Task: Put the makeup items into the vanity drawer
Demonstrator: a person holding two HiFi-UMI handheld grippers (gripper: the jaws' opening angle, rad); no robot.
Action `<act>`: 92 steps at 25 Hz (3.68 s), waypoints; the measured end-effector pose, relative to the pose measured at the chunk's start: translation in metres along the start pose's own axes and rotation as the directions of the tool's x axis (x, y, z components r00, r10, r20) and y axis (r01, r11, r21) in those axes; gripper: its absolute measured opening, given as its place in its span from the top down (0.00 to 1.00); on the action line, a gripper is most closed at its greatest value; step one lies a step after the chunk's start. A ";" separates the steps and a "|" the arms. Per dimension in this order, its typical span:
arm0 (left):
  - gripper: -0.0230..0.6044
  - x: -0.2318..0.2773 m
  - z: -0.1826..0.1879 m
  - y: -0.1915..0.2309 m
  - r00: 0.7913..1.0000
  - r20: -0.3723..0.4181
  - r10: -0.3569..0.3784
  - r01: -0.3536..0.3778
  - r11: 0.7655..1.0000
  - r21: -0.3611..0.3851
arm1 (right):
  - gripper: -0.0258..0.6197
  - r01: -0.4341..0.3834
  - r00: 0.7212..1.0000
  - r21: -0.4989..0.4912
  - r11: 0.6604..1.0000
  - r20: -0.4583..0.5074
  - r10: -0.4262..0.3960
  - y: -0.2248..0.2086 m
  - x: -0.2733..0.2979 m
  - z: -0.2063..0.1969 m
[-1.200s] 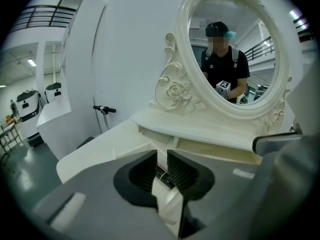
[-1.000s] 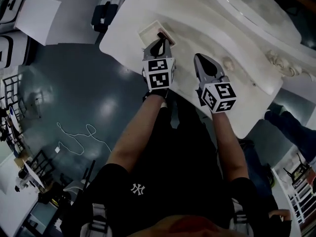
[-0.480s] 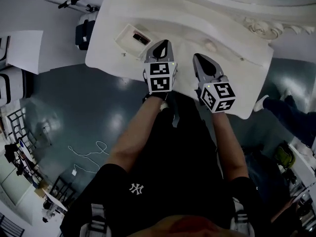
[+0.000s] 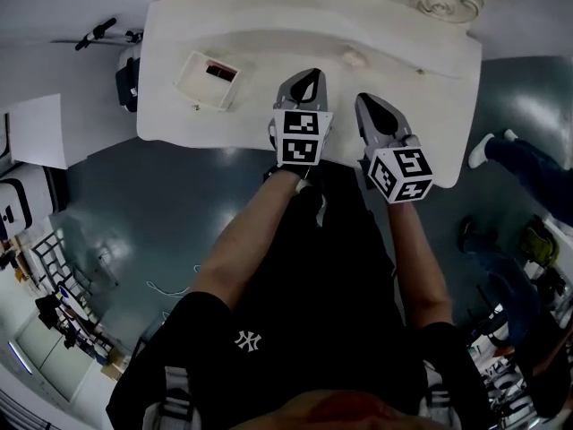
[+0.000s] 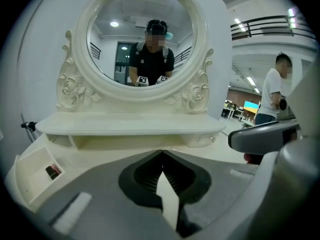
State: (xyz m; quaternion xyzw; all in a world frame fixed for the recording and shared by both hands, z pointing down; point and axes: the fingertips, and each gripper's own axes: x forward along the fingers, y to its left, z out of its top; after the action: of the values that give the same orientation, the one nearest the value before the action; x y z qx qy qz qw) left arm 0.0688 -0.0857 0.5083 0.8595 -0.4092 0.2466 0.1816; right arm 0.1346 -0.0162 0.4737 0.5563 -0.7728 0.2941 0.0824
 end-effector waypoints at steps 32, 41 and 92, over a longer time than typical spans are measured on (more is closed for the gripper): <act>0.45 0.117 -0.020 -0.067 0.971 -0.107 -0.212 0.232 0.945 0.231 | 0.92 0.118 0.993 0.141 0.983 -0.025 -0.115 -0.082 0.007 -0.031; 0.53 0.113 -0.017 -0.064 0.975 -0.092 -0.204 0.220 0.949 0.227 | 0.93 0.123 0.992 0.136 0.983 -0.019 -0.122 -0.085 0.005 -0.025; 0.52 -0.091 -0.011 0.192 0.944 0.010 0.328 -0.328 0.945 -0.003 | 0.93 -0.354 0.934 -0.156 0.922 -0.110 0.340 0.144 0.108 0.038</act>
State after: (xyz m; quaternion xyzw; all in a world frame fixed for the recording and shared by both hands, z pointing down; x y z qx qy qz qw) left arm -0.1362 -0.1392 0.4857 0.7806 -0.5478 0.2685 0.1364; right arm -0.0285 -0.0941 0.4392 0.3888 -0.8778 0.2581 0.1082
